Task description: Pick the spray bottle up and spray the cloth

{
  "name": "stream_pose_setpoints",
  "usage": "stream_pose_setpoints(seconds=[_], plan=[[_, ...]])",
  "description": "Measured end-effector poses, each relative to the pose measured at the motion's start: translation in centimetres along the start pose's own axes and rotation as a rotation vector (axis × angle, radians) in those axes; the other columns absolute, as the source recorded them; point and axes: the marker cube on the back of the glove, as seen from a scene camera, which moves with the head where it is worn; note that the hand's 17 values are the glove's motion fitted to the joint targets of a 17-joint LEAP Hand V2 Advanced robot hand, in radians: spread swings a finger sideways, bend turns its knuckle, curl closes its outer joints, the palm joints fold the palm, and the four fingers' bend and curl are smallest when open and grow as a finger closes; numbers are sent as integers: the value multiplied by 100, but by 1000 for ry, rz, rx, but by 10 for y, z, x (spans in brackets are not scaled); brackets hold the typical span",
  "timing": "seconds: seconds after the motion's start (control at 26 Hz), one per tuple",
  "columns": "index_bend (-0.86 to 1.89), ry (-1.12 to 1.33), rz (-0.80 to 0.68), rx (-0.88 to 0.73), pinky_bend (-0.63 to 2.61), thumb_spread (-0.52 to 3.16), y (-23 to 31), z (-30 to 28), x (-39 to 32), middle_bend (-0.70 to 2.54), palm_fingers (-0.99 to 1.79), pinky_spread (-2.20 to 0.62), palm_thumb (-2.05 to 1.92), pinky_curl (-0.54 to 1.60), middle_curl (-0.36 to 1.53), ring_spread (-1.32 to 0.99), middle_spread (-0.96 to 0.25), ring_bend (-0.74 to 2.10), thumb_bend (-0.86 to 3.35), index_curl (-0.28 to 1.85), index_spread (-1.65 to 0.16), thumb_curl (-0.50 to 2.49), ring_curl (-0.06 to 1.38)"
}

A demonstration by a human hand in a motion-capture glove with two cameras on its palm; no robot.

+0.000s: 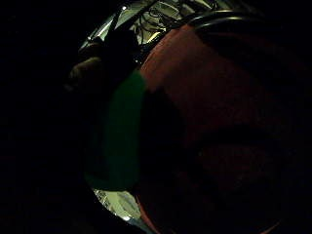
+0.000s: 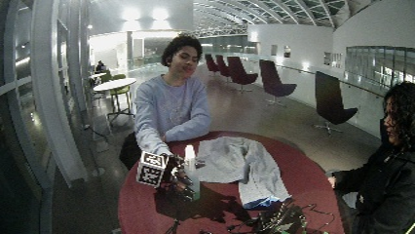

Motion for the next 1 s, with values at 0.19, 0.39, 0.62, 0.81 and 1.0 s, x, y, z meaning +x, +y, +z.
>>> stream_pose_setpoints(seconds=[0.19, 0.39, 0.62, 0.81, 1.0], plan=[[26, -30, -48, 45, 34, 93, -5, 0, -1, 21, 73, 22, 97, 31, 36, -1, -1, 55, 7, 23, -35, 48, 34], [19, -111, -117, -85, 26, 82, -1, -1, -16, 30, 93, 23, 102, 29, 39, -2, -4, 58, 6, 26, -34, 52, 35], [7, -36, -199, -414, 25, 82, 12, 3, -59, 32, 95, 23, 100, 31, 41, -2, -5, 62, 0, 25, -35, 54, 38], [15, 72, -195, -627, 24, 82, 23, 9, -86, 29, 103, 25, 99, 31, 41, -2, -4, 59, -2, 27, -33, 55, 38], [13, 150, -175, -697, 24, 79, 28, 16, -104, 27, 109, 23, 99, 32, 42, -1, -4, 59, -3, 29, -31, 56, 38]])
